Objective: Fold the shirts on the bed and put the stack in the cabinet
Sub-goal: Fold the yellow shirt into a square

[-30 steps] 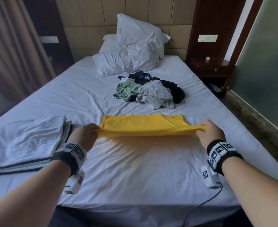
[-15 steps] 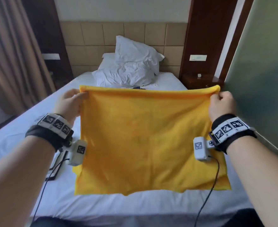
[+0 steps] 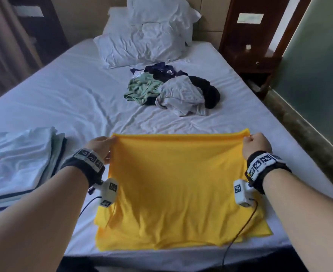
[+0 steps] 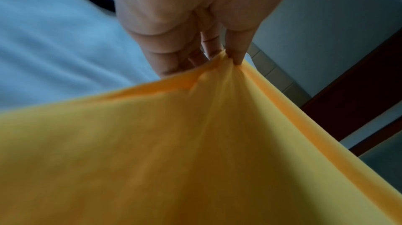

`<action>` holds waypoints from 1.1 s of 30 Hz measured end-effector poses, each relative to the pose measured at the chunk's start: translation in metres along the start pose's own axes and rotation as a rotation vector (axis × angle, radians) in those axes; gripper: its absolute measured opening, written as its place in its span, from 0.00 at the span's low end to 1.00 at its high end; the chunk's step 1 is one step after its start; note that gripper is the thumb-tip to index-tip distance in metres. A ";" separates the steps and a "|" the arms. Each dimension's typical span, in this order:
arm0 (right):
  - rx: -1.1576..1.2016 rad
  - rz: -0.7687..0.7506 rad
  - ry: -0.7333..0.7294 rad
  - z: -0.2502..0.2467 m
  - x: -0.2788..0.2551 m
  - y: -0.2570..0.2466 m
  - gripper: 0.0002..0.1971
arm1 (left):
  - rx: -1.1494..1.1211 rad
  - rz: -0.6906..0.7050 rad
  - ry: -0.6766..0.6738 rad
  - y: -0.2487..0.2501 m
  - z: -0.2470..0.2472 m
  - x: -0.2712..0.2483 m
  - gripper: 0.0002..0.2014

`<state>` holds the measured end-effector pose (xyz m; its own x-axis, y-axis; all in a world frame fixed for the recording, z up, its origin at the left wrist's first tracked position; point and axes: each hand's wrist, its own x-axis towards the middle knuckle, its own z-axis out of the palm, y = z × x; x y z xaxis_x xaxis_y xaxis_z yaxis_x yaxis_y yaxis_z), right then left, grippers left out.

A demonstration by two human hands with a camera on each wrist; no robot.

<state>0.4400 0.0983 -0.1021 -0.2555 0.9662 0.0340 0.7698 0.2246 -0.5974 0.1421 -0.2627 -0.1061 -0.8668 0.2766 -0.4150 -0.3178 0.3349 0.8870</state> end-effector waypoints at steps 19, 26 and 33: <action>-0.172 -0.041 -0.188 0.044 0.032 -0.040 0.21 | 0.289 0.001 0.086 0.010 0.014 0.056 0.31; -0.088 -0.283 -0.430 0.035 -0.049 -0.049 0.29 | -0.066 0.321 0.139 -0.004 0.047 -0.027 0.28; -0.660 -0.370 -0.723 0.063 -0.086 -0.020 0.46 | 1.071 0.150 -0.184 -0.057 0.098 -0.041 0.41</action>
<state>0.4094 0.0026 -0.1439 -0.6615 0.5664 -0.4916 0.6833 0.7254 -0.0837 0.2340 -0.2048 -0.1598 -0.7697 0.4805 -0.4202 0.3623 0.8709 0.3321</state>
